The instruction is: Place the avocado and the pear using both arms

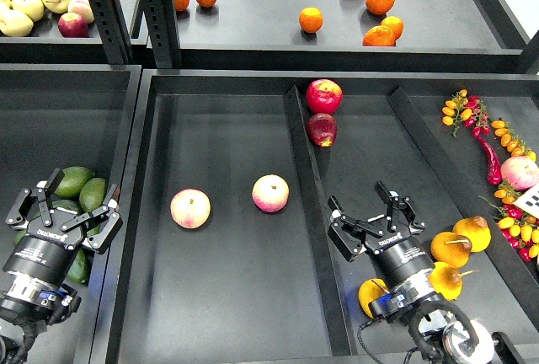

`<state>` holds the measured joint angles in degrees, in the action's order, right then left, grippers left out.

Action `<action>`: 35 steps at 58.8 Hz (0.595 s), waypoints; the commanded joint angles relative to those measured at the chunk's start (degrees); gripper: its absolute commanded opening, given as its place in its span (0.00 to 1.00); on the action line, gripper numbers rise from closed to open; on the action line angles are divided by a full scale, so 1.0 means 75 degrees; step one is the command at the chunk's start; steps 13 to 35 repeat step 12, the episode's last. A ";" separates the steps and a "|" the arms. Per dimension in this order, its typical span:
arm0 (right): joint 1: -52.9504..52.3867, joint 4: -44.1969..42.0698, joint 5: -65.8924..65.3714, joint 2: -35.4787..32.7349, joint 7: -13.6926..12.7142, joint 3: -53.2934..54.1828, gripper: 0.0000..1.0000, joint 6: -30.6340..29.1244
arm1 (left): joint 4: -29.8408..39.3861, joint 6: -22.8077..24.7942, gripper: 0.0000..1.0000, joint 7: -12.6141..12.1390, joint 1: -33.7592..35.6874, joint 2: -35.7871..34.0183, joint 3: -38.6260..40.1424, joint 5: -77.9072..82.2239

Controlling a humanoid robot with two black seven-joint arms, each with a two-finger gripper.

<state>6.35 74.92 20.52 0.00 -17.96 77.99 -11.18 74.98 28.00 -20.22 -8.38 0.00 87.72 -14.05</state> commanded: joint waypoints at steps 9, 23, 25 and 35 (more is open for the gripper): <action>-0.0027 0.0053 0.0018 0.0000 -0.0019 0.0008 0.99 -0.0009 | 0.0245 0.0000 0.99 0.0001 -0.0008 0.0000 -0.0024 0.0068; -0.0015 0.0053 0.0018 0.0000 -0.0019 0.0008 0.99 -0.0009 | 0.0257 0.0000 1.00 0.0001 -0.0008 0.0000 -0.0024 0.0068; -0.0015 0.0053 0.0018 0.0000 -0.0019 0.0008 0.99 -0.0009 | 0.0257 0.0000 1.00 0.0001 -0.0008 0.0000 -0.0024 0.0068; -0.0015 0.0053 0.0018 0.0000 -0.0019 0.0008 0.99 -0.0009 | 0.0257 0.0000 1.00 0.0001 -0.0008 0.0000 -0.0024 0.0068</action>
